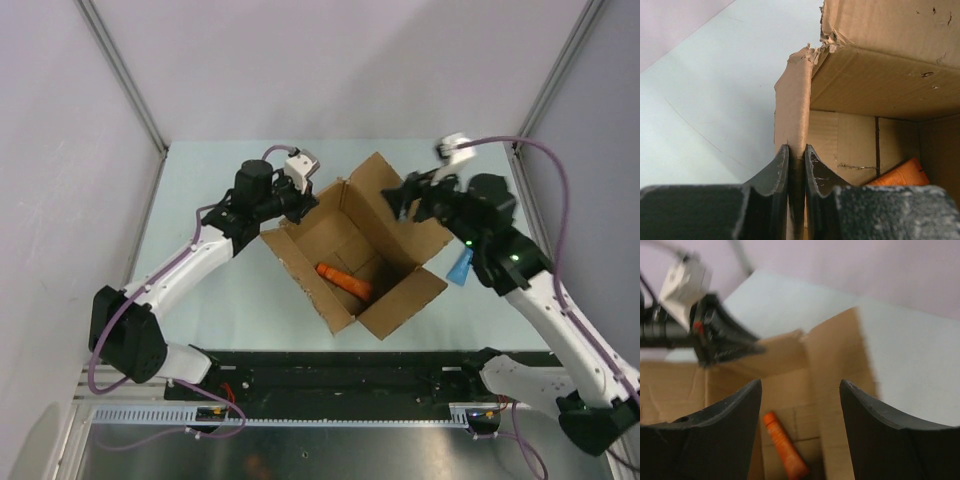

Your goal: Unpack the express box

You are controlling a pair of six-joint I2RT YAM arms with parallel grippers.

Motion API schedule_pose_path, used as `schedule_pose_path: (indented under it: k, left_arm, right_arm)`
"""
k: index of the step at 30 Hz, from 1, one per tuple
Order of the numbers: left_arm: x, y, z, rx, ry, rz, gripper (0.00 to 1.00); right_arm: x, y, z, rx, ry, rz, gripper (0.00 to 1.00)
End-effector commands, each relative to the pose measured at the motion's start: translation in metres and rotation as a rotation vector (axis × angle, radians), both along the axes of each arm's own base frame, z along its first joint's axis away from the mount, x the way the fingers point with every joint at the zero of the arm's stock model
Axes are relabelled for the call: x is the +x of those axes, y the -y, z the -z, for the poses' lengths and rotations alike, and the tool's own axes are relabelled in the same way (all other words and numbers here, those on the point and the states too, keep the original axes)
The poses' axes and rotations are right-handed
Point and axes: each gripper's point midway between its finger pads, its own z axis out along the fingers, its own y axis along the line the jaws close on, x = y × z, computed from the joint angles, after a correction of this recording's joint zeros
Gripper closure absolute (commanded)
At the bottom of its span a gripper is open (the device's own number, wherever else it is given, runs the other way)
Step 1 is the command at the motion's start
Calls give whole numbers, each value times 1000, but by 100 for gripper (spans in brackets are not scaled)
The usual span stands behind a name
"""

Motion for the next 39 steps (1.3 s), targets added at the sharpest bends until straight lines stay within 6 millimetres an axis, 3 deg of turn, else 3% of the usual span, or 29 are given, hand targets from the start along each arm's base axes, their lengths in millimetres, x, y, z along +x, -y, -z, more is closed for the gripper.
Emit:
schedule_pose_path:
  k: [1,7,16,18,22,25,29,39]
  left_arm:
    - [4,0,-63,-63,201,13,100]
    - [0,-4,-90,-138,336,3,100]
    - [-2,-2,-97,-160,351,10,100]
    - [-2,-1,-96,-161,349,13,100]
    - [0,2,-86,-158,321,22,100]
    - [1,3,-81,-152,310,23,100]
    - [4,5,-74,-147,292,27,100]
    - [6,12,-66,-150,265,54,100]
  right_arm:
    - [-13,-56,56,-192,-95,-176,34]
    - [-14,-98,126,-326,-242,-260,41]
    - [-9,-119,184,-453,-330,-266,41]
    - [-9,-124,204,-503,-355,-278,42]
    - [1,-120,238,-647,-358,-226,43]
    - [2,-117,262,-731,-379,-261,37]
    - [5,-111,272,-772,-390,-262,32]
    - [20,-96,304,-881,-426,-204,33]
